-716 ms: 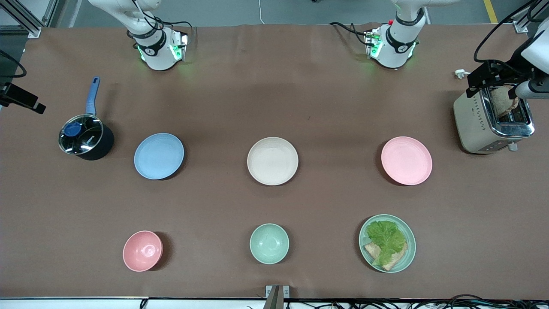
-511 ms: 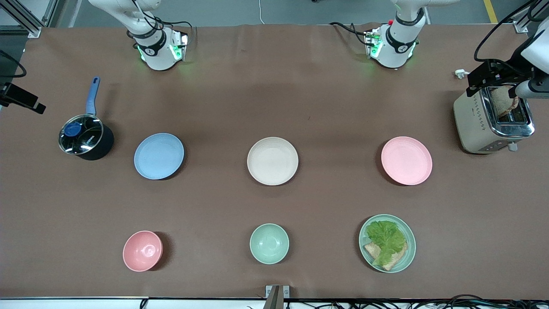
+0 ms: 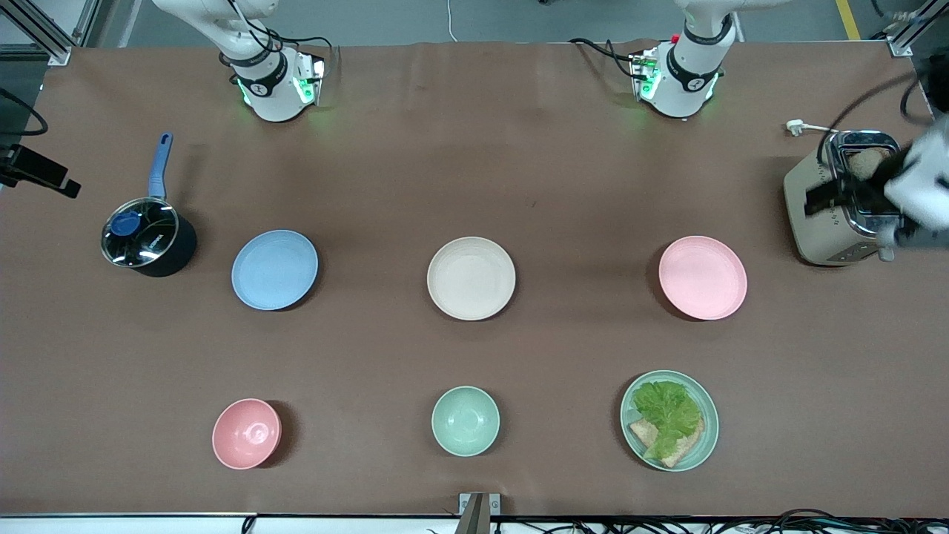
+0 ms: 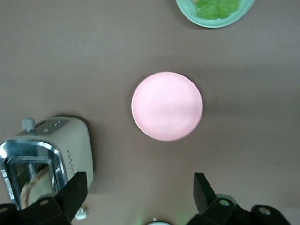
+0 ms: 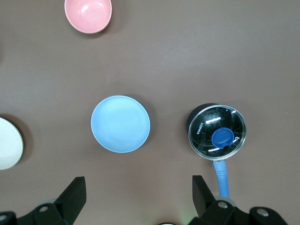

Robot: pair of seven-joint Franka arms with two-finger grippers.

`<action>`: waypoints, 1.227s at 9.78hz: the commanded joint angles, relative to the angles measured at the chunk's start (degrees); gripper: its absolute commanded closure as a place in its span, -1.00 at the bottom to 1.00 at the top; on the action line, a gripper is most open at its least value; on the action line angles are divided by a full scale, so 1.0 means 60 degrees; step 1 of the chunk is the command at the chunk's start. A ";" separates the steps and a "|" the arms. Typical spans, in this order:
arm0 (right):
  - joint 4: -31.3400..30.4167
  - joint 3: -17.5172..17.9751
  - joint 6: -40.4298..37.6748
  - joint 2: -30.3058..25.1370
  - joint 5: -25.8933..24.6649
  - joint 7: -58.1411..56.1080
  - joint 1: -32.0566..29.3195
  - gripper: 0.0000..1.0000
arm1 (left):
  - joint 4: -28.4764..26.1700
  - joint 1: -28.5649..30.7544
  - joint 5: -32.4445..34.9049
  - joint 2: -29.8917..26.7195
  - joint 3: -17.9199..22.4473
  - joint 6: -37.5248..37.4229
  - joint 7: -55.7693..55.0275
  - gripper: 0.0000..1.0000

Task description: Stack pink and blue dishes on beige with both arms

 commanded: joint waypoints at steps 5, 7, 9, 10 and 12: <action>-0.4002 -0.0510 0.4798 0.1759 0.1859 -0.3379 -0.0123 -1.00 | -0.4119 0.1046 -0.1080 0.1664 -0.0073 0.6177 0.3229 -1.00; -0.5367 -0.0496 0.6807 0.2214 0.2926 -0.4610 -0.0109 -1.00 | -0.4093 0.1572 -0.1094 0.2749 -0.0131 0.6800 0.4665 -0.77; -0.5883 -0.0510 0.7763 0.2857 0.3747 -0.5899 -0.0167 -1.00 | -0.4092 0.1590 -0.1240 0.3206 -0.0146 0.6903 0.5140 -0.44; -0.6175 -0.0510 0.8231 0.3107 0.4129 -0.6282 -0.0153 -1.00 | -0.4092 0.1575 -0.1256 0.3280 -0.0175 0.6904 0.5156 -0.30; -0.6762 -0.0481 0.8851 0.3241 0.4687 -0.6724 -0.0050 -1.00 | -0.4078 0.1589 -0.1256 0.3455 -0.0234 0.6918 0.5156 0.10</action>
